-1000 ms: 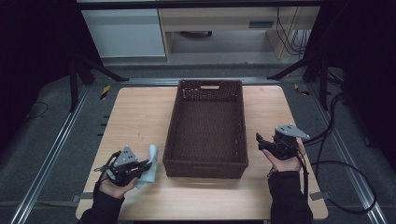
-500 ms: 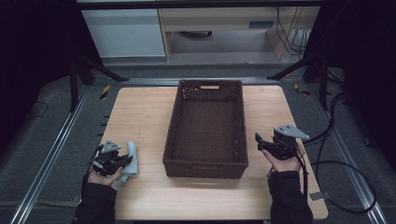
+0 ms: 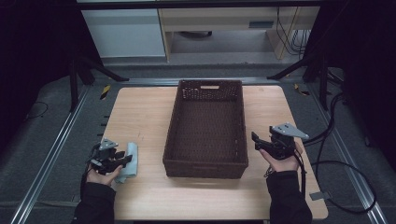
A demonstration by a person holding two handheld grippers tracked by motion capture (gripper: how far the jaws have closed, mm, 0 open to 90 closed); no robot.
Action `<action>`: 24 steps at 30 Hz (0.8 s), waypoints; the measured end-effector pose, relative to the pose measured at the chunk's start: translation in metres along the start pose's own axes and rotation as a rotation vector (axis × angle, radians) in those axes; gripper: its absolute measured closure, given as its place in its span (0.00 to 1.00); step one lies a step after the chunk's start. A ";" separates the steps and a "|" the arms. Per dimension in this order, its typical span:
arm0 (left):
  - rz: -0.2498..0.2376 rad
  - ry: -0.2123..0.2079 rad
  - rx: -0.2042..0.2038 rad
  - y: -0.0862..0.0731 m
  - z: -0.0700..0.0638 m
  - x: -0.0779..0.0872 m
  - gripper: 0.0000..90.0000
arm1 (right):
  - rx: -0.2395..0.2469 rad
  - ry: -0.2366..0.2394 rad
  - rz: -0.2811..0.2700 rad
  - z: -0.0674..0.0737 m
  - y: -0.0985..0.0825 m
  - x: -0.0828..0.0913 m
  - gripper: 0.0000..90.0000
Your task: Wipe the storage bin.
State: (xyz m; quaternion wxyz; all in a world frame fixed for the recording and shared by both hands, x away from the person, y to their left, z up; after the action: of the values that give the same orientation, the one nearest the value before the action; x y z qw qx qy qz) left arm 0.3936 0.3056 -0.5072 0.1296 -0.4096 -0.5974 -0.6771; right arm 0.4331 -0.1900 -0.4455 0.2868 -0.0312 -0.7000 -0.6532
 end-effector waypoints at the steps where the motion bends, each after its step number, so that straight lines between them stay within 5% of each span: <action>1: -0.015 -0.004 0.000 0.003 -0.001 0.003 0.60 | 0.003 0.016 -0.004 0.004 0.002 0.000 0.32; 11: -0.147 -0.107 -0.055 0.035 -0.041 0.026 0.53 | 0.054 0.108 0.044 0.033 0.003 -0.008 0.38; 19: -0.172 -0.151 -0.092 0.058 -0.072 0.024 0.52 | 0.070 0.126 0.117 0.038 -0.008 -0.017 0.52; 24: -0.197 -0.198 -0.078 0.075 -0.089 0.018 0.52 | 0.059 0.138 0.132 0.039 -0.011 -0.020 0.55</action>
State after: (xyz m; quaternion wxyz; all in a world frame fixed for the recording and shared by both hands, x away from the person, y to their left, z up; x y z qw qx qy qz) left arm 0.3964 0.2106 -0.4374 -0.0130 -0.4183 -0.6178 -0.6657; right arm 0.4312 -0.1487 -0.4638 0.3777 -0.0239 -0.6940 -0.6125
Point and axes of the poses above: each handheld gripper's, and its own axes: x roughly backward along the jaws, y roughly out of its top, z roughly to its left, the point moved 7 cm from there along -x, roughly forward along the jaws, and after that the axes turned 1 degree about x, right-handed, at the moved point
